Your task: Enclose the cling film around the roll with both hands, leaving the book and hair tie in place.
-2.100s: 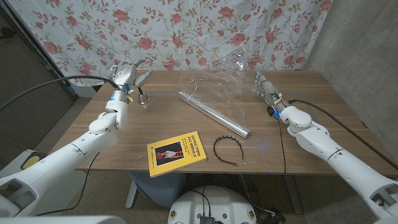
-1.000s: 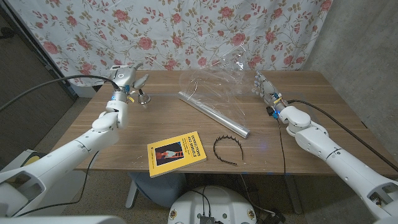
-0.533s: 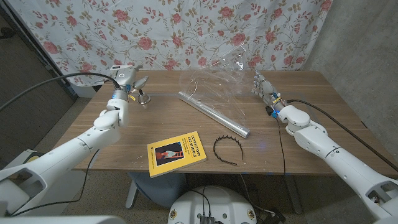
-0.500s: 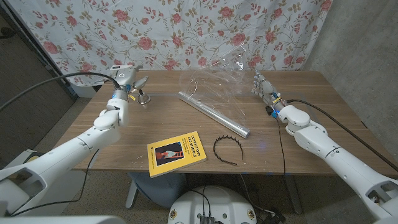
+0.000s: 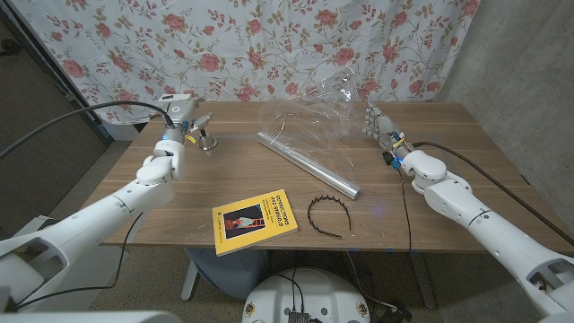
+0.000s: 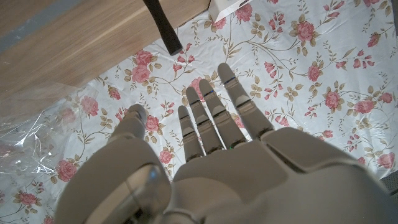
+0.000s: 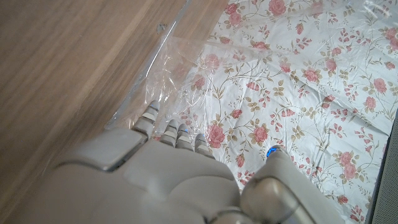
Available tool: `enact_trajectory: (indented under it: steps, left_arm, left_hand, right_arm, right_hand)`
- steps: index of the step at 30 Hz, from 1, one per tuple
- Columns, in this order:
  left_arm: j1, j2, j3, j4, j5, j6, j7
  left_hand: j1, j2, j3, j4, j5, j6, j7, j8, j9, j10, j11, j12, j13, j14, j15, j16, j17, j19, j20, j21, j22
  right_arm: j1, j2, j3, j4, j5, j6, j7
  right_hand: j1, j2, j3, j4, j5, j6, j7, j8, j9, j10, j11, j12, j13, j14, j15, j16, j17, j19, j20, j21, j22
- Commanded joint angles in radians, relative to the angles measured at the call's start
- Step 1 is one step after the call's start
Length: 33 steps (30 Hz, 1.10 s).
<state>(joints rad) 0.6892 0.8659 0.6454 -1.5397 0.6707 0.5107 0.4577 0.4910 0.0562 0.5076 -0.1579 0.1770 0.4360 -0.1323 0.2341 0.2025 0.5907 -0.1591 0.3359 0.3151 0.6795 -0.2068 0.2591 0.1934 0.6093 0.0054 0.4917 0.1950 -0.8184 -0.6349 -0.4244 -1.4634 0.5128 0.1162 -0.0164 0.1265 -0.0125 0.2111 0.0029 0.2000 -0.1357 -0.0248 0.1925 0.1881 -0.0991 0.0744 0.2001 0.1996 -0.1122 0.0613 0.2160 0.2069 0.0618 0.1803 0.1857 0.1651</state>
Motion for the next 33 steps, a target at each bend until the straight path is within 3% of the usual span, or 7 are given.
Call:
enact_trajectory:
  steps: [1,4,7,12,16,19,33]
  left_arm:
    - [-0.028,-0.008,0.029,0.015,0.003,0.039,-0.073]
    - [-0.034,-0.012,0.035,0.024,0.002,0.034,-0.073]
    - [-0.033,-0.010,0.033,0.033,-0.010,0.005,-0.056]
    - [-0.041,-0.012,0.043,0.039,-0.006,0.019,-0.072]
    - [-0.046,-0.004,0.053,0.039,-0.004,0.008,-0.090]
    - [-0.049,-0.003,0.060,0.037,0.002,0.018,-0.110]
    - [-0.081,0.002,0.091,0.038,0.008,0.044,-0.230]
  left_hand:
    - [-0.010,-0.007,-0.002,0.011,-0.005,-0.012,0.000,-0.005,0.003,-0.010,0.002,-0.005,0.006,0.008,0.002,-0.002,0.006,0.007,-0.004,-0.002,0.000]
    - [-0.012,-0.006,-0.001,0.012,-0.005,-0.015,-0.002,-0.006,0.003,-0.011,0.002,-0.006,0.007,0.010,0.002,-0.002,0.006,0.007,-0.004,-0.003,0.000]
    - [-0.014,-0.007,-0.001,0.013,-0.005,-0.033,-0.009,-0.014,0.003,-0.021,0.005,-0.012,0.008,0.012,0.002,-0.003,0.006,0.008,-0.003,-0.004,-0.001]
    - [-0.020,-0.010,-0.003,0.015,-0.005,-0.058,-0.023,-0.024,0.003,-0.026,-0.002,-0.016,0.011,0.020,-0.001,-0.001,0.008,0.010,0.000,-0.004,-0.002]
    - [-0.017,-0.008,0.000,0.013,-0.003,-0.031,-0.067,-0.015,0.001,-0.024,0.004,-0.018,0.014,0.018,-0.001,-0.004,0.009,0.007,0.001,-0.006,-0.003]
    - [-0.019,-0.006,0.000,0.015,-0.002,-0.013,-0.076,-0.009,0.000,-0.022,0.003,-0.019,0.015,0.026,-0.001,-0.001,0.011,0.007,0.001,-0.007,-0.003]
    - [0.000,-0.007,0.004,0.001,-0.001,0.056,-0.064,0.005,-0.007,-0.025,0.003,-0.027,0.021,0.013,0.003,-0.006,0.017,-0.017,0.016,-0.020,-0.003]
  right_arm:
    - [0.009,-0.001,-0.005,0.003,-0.001,-0.007,0.007]
    - [0.008,0.004,-0.005,0.004,-0.004,-0.002,-0.001]
    - [0.005,0.010,-0.002,0.006,0.000,0.003,-0.007]
    - [0.005,0.007,-0.002,0.002,-0.003,0.001,-0.007]
    - [0.008,0.005,-0.004,0.004,-0.001,-0.002,0.001]
    - [0.011,0.003,-0.006,0.005,0.000,-0.004,0.007]
    - [0.017,0.005,-0.008,0.008,0.002,-0.010,0.010]
  right_hand:
    - [0.001,0.012,0.004,-0.004,-0.002,0.007,-0.008,0.008,0.003,-0.003,-0.005,0.005,0.004,-0.005,0.005,-0.003,0.003,0.003,0.005,0.004,0.006]
    - [0.001,0.013,0.005,-0.005,-0.002,0.017,-0.010,0.012,0.002,-0.004,-0.005,0.005,0.004,-0.006,0.005,-0.004,0.003,0.003,0.005,0.004,0.006]
    - [0.000,0.015,0.004,-0.007,-0.003,-0.053,-0.005,-0.013,0.003,-0.006,-0.008,0.004,0.004,-0.005,0.005,-0.003,0.004,0.004,0.004,0.004,0.006]
    - [0.000,0.016,0.004,-0.008,-0.003,-0.045,-0.004,-0.007,0.003,-0.005,-0.009,0.005,0.004,-0.004,0.003,-0.003,0.004,0.005,0.004,0.005,0.006]
    - [0.000,0.016,0.004,-0.009,-0.003,-0.041,-0.005,-0.005,0.003,-0.004,-0.009,0.005,0.004,-0.003,0.003,-0.003,0.004,0.006,0.003,0.005,0.006]
    - [0.000,0.016,0.004,-0.009,-0.003,-0.036,-0.005,-0.002,0.003,-0.004,-0.008,0.005,0.004,-0.003,0.003,-0.003,0.004,0.005,0.004,0.005,0.006]
    - [-0.002,0.018,0.004,-0.010,-0.003,-0.020,-0.005,0.005,0.003,-0.002,-0.006,0.006,0.004,-0.005,0.006,-0.003,0.005,0.004,0.006,0.004,0.006]
